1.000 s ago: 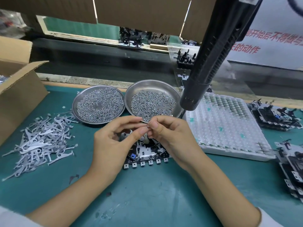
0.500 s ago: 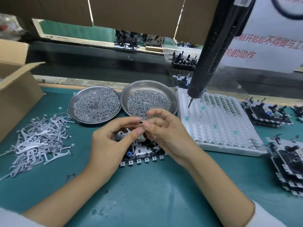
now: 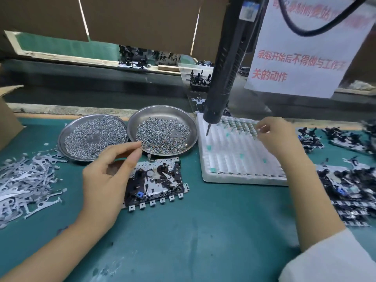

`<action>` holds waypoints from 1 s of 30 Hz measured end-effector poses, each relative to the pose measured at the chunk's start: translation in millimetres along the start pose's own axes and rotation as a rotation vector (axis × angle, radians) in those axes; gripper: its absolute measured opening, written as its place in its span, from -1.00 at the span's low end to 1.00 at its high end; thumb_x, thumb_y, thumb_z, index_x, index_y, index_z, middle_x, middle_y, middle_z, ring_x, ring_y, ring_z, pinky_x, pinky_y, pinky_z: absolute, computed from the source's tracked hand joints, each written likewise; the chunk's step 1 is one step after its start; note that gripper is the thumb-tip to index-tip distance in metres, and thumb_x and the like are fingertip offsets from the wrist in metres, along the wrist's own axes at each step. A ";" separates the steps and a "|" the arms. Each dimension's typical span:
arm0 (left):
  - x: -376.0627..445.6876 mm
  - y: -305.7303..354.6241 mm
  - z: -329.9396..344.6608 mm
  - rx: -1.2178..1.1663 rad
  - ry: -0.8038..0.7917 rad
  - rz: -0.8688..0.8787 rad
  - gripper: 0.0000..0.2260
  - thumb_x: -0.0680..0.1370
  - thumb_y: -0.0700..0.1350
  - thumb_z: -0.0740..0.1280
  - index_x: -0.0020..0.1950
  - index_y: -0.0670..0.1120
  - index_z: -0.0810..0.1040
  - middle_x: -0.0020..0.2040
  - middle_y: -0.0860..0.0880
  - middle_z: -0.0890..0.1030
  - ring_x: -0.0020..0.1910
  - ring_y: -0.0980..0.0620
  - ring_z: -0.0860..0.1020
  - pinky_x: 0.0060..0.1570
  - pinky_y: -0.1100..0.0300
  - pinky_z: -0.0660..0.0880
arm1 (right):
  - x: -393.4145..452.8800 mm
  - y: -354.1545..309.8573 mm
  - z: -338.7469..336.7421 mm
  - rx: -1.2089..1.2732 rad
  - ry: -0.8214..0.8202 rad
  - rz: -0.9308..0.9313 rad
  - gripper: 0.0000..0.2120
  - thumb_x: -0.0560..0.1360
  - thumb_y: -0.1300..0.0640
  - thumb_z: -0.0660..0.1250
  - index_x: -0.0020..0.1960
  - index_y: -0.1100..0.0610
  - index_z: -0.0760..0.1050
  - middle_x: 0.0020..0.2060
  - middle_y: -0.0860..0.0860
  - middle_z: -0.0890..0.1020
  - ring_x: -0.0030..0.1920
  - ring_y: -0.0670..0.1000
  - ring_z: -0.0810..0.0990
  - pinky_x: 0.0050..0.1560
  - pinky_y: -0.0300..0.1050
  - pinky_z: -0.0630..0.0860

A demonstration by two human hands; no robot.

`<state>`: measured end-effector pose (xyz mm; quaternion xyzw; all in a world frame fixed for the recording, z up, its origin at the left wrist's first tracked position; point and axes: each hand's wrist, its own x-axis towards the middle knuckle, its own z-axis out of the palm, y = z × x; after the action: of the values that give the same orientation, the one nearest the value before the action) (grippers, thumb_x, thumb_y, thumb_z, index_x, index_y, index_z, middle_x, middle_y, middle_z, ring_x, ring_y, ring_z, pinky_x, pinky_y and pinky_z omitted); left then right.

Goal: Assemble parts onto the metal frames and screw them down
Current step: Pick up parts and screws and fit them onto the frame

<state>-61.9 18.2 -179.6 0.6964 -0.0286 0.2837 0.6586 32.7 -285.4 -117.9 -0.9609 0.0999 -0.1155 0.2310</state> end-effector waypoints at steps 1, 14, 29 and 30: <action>-0.4 0.3 0.1 -0.010 0.002 -0.007 -0.87 0.45 -0.13 0.37 -0.08 0.09 0.62 -0.16 0.15 0.66 -0.20 0.34 0.55 -0.13 0.50 0.43 | 7.6 10.8 -0.1 -0.070 0.026 0.008 -0.72 0.48 0.40 0.20 0.09 0.18 0.56 -0.08 0.16 0.62 -0.16 0.14 0.53 -0.19 -0.10 0.43; 0.0 -2.7 -0.4 -0.050 -0.045 -0.080 -0.82 0.39 -0.08 0.42 -0.10 0.19 0.68 -0.16 0.16 0.67 -0.21 0.27 0.57 -0.11 0.41 0.52 | 21.1 28.8 11.5 -0.418 0.029 -0.221 -0.54 0.42 0.48 0.18 0.19 0.11 0.55 -0.09 0.08 0.65 -0.09 0.15 0.57 -0.12 -0.02 0.54; -1.5 -3.6 0.9 -0.048 -0.077 -0.096 -0.81 0.36 -0.08 0.43 -0.13 0.21 0.67 -0.18 0.17 0.67 -0.22 0.28 0.58 -0.17 0.48 0.46 | 23.0 30.4 21.3 -0.427 0.063 -0.203 -0.42 0.37 0.54 0.14 0.21 0.06 0.56 0.00 0.12 0.64 -0.07 0.18 0.58 -0.23 -0.07 0.45; -1.4 -3.7 0.8 -0.046 -0.080 -0.096 -0.81 0.36 -0.09 0.43 -0.13 0.21 0.67 -0.17 0.17 0.67 -0.22 0.28 0.58 -0.17 0.48 0.46 | 23.0 31.3 21.8 -0.412 0.072 -0.210 -0.42 0.36 0.55 0.15 0.19 0.07 0.58 -0.02 0.13 0.65 -0.09 0.18 0.58 -0.26 -0.09 0.42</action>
<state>-61.3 17.5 -183.5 0.6924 -0.0278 0.2229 0.6857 56.0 -309.2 -147.4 -0.9881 0.0289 -0.1505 0.0129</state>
